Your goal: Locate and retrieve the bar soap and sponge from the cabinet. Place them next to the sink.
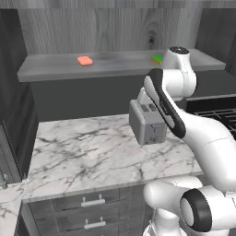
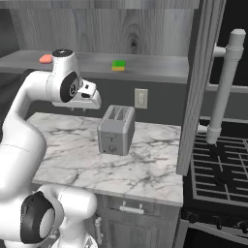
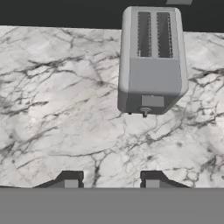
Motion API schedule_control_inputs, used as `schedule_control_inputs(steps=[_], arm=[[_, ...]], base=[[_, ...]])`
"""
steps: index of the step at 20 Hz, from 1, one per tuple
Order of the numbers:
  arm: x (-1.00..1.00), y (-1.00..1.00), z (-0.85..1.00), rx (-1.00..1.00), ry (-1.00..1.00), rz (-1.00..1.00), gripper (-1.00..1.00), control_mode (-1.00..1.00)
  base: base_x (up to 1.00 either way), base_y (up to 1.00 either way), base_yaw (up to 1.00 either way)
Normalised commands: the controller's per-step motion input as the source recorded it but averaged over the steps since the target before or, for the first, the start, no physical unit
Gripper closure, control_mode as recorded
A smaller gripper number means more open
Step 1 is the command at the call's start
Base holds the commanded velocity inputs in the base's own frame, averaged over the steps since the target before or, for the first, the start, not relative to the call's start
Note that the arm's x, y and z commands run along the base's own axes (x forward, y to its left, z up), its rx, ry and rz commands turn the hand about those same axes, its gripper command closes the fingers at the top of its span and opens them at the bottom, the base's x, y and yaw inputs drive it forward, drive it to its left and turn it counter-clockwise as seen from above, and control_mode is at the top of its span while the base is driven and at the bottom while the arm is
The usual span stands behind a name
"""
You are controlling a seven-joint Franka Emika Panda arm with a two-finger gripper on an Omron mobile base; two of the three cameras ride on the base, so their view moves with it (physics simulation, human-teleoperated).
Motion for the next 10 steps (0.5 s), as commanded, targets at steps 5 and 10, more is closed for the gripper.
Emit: schedule_control_inputs(steps=[5,10], arm=[[-0.2,-0.14,0.05,0.07,-0.13,0.0,-1.0,-1.0],[-0.44,-0.13,0.44,0.13,-0.39,-0.02,-1.0,-1.0]], base=[[0.0,0.0,0.0],[0.0,0.0,0.0]])
